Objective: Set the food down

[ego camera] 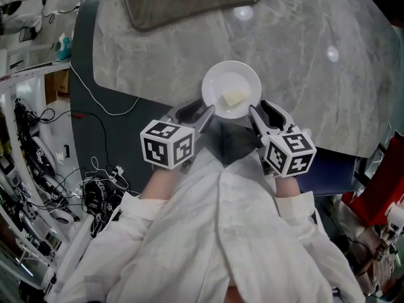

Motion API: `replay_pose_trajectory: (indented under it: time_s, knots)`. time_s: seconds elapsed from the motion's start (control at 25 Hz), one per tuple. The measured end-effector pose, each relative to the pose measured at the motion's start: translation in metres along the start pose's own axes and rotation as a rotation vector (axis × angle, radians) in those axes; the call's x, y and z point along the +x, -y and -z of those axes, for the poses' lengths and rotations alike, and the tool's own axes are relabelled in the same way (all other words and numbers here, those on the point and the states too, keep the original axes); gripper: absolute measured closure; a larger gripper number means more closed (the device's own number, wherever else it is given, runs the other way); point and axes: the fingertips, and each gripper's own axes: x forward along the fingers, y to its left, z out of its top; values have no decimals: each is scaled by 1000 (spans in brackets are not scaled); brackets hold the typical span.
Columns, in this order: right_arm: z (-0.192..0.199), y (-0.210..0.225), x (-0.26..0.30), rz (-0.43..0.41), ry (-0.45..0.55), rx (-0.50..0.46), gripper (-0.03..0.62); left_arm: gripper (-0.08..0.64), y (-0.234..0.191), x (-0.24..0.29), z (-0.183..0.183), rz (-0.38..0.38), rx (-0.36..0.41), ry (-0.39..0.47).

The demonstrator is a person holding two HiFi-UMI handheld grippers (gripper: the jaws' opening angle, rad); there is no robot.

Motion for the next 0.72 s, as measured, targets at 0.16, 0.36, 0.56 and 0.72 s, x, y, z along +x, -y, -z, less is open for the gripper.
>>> replay_pose_trajectory:
  time_s: [0.16,0.36,0.56,0.72]
  knots:
    - [3,-3,3,-18,-18,5,476,421,3,0,4,23,6,-18]
    - [4,-3,4,-24,-23,6,476,422,2,2,3,25,-22,-6]
    - [5,-1,7,-4,-29,-8,477,422,0,3,2,19,-22,12]
    - [6,2,6,13,-17,-14,499,423,0,4,1,17,-28,27]
